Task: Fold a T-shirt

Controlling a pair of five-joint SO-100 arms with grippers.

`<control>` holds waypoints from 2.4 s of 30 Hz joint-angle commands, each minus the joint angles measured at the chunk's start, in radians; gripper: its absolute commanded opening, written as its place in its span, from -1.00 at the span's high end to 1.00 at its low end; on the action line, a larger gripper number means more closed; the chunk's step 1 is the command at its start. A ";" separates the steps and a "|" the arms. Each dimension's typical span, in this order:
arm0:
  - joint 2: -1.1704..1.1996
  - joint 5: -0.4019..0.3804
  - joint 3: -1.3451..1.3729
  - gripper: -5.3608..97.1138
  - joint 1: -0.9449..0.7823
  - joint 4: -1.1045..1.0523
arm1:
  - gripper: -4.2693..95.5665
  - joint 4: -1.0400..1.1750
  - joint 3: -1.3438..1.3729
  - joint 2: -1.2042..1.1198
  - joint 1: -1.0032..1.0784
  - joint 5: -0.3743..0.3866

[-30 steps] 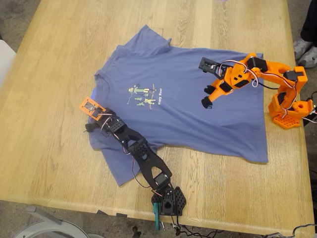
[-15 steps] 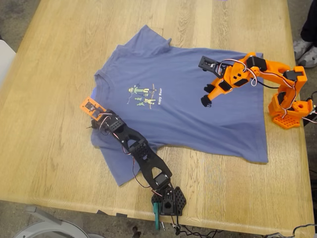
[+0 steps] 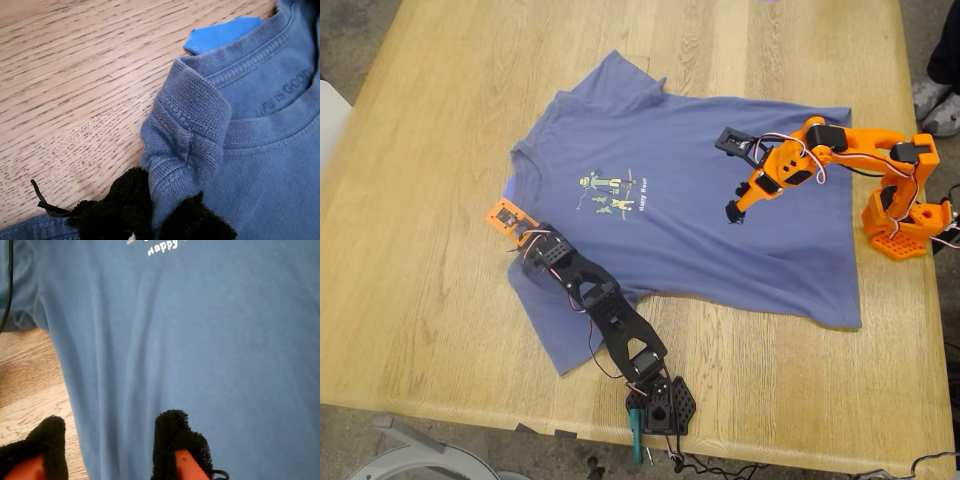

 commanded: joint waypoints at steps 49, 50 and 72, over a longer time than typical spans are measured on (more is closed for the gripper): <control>0.413 -0.017 0.210 0.89 0.049 0.066 | 0.29 -0.402 0.015 -0.500 0.021 0.038; 0.416 -0.017 0.210 0.89 0.049 0.067 | 0.29 -0.414 0.015 -0.514 0.020 0.041; 0.578 -0.018 0.350 0.89 0.052 0.055 | 0.41 0.103 -1.328 -1.447 0.020 0.003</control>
